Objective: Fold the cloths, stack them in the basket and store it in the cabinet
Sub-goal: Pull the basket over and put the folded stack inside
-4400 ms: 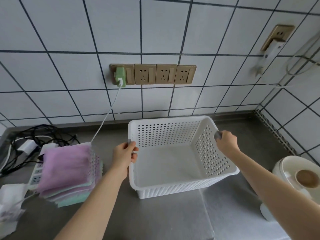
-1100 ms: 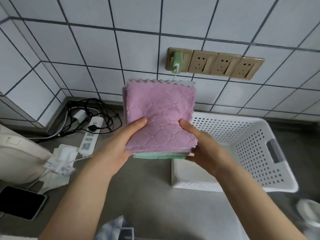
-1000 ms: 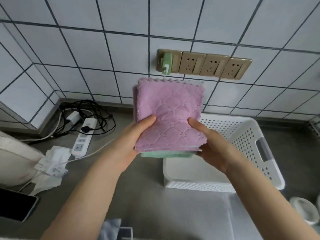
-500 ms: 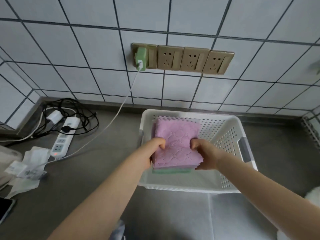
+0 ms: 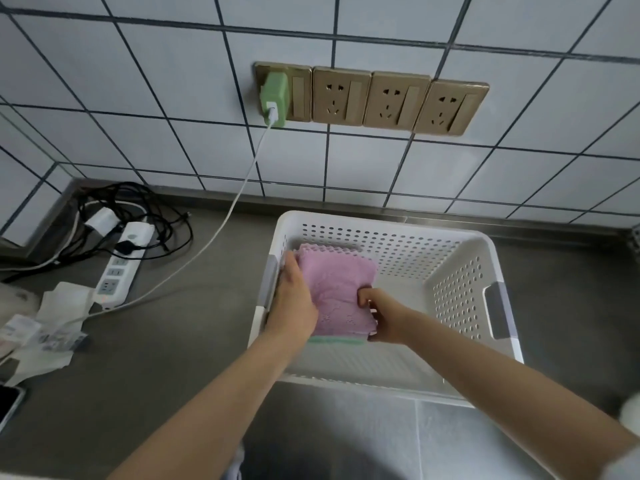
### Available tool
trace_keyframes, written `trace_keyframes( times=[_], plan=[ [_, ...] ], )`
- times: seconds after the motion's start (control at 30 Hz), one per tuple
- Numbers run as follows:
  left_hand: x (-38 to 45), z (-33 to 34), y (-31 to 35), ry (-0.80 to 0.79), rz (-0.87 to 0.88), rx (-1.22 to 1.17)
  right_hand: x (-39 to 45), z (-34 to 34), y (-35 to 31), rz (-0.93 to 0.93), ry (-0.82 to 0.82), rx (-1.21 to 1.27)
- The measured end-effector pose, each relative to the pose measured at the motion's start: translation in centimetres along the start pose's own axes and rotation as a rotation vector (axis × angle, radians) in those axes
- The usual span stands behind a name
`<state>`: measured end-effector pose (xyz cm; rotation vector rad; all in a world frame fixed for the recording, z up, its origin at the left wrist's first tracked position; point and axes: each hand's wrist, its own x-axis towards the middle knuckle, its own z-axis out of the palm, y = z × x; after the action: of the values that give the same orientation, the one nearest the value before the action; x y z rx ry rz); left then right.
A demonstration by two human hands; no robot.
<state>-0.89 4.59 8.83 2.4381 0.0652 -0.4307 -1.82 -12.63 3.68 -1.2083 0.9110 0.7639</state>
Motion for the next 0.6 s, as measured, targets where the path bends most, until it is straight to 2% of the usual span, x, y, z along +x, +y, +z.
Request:
trace_keyframes(
  times=[0.1,0.2,0.33,0.47,0.6],
  plan=[
    [-1.1,-0.4,0.1,0.182,0.358,0.423,-1.3,0.5,-0.5,-0.026,0.003,-0.048],
    [-0.7,-0.5,0.1,0.085,0.545,0.715,-2.2,1.1,-0.7,-0.029,-0.02,-0.089],
    [0.7,0.1,-0.1,-0.119,0.516,0.721,-2.2,1.0,-0.2,-0.033,-0.025,-0.191],
    [2.3,0.4,-0.2,-0.274,0.464,0.718,-2.7,1.0,-0.4,-0.212,0.143,-0.435],
    [3.5,0.1,-0.1,-0.331,0.463,0.685,-4.6,0.4,-0.9,-0.356,0.266,-0.565]
  ],
)
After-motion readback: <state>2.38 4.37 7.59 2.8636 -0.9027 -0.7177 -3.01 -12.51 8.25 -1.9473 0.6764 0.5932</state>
